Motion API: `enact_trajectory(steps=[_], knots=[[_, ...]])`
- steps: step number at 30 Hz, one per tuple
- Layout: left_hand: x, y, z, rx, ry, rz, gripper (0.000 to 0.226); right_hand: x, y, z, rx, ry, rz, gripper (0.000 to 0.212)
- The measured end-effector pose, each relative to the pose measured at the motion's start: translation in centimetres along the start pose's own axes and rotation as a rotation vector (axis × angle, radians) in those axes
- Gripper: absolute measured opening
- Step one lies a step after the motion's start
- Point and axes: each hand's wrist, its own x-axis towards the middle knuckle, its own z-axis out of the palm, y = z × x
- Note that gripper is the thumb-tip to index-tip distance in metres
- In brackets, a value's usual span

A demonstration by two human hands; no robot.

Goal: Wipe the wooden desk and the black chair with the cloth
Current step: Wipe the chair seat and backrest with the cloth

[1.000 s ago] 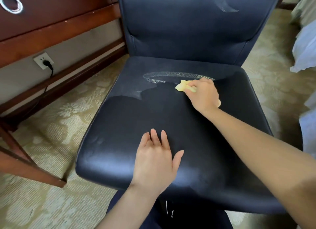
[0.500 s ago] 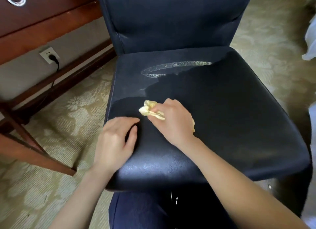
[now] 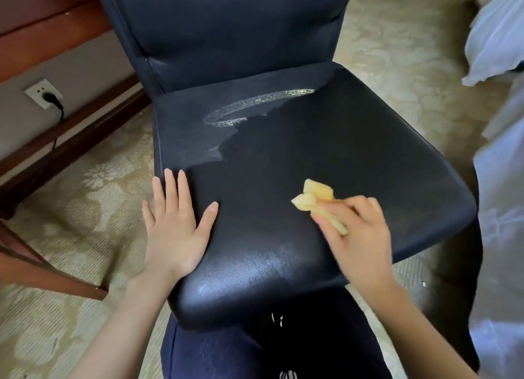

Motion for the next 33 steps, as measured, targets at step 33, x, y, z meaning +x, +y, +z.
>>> enact_trajectory(steps=[33], knots=[[-2.8, 3.4, 1.5, -0.131, 0.1, -0.126, 0.059, -4.0, -7.8, 1.8, 0.09, -0.088, -0.01, 0.011]])
